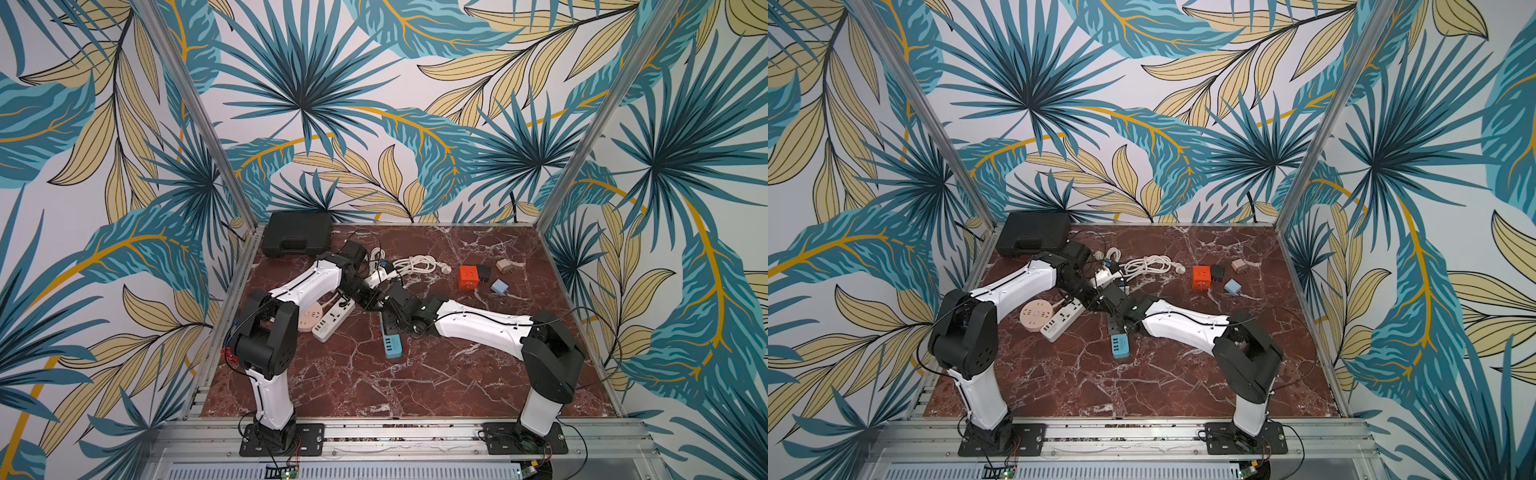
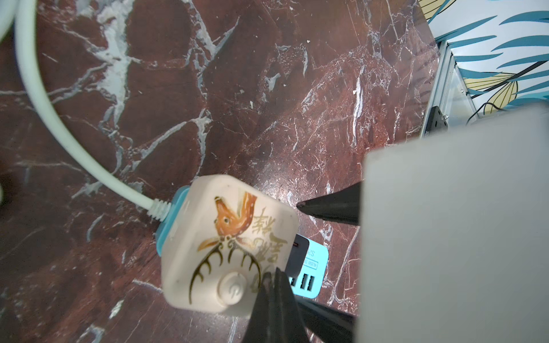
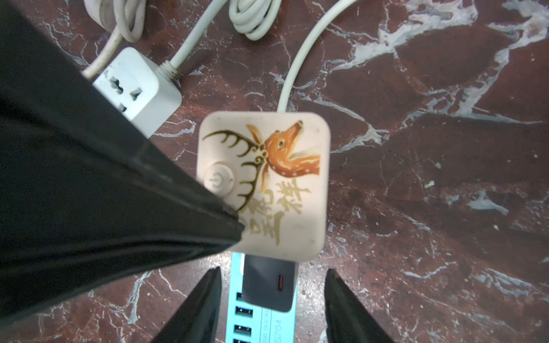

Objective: Pull the plug off the socket
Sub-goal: Remove the plug from the socket.

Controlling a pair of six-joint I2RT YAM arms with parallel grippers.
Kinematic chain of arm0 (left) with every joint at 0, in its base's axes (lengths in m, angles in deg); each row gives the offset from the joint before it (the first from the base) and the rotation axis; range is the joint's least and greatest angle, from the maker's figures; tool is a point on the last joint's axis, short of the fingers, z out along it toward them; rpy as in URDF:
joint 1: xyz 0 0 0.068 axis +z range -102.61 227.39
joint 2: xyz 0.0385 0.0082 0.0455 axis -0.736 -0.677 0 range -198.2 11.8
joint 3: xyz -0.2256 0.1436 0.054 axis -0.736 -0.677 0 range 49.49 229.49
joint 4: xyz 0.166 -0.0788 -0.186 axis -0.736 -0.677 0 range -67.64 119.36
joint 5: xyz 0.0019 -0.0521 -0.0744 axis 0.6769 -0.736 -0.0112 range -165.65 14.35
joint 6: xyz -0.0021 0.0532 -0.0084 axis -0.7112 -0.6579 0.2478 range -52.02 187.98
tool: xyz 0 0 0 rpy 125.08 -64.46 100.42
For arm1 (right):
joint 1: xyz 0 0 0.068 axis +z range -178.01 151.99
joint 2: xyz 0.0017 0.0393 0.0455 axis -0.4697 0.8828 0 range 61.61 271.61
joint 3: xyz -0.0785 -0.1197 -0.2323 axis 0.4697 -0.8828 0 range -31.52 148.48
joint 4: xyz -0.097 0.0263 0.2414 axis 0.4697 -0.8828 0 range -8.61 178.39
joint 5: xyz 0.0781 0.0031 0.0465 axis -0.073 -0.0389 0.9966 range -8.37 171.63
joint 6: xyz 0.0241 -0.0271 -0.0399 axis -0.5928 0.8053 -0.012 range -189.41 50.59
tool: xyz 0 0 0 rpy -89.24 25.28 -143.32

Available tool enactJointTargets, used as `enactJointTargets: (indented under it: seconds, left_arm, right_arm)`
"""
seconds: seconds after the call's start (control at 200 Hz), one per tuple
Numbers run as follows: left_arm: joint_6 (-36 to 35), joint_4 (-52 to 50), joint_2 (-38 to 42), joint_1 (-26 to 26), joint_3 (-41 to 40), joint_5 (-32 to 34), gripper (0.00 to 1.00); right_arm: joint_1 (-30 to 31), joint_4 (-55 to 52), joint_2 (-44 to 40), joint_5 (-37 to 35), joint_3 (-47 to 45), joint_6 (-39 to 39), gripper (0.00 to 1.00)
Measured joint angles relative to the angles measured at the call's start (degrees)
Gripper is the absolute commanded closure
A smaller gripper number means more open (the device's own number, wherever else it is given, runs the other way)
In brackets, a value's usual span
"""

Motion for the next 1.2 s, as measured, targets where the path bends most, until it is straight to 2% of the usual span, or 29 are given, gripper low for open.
enactJointTargets:
  seconds: [0.361,0.686,1.127,1.202]
  left_arm:
    - [0.04,0.22,0.02,0.07,-0.20,-0.26,1.00]
    - [0.39,0.81,0.20,0.44,-0.66,-0.66,1.00]
    - [0.48,0.83,0.20,0.76,-0.68,-0.85,1.00]
    - [0.50,0.83,0.20,0.81,-0.68,-0.87,1.00]
  right_arm:
    - [0.00,8.04,-1.73,0.00,-8.79,-0.59,0.41]
    - [0.00,11.72,-1.79,0.00,-9.07,-1.55,0.43]
    - [0.00,11.89,-1.79,-1.95,-8.98,-2.86,0.50]
    - [0.00,11.91,-1.79,-1.97,-9.16,-3.15,0.53]
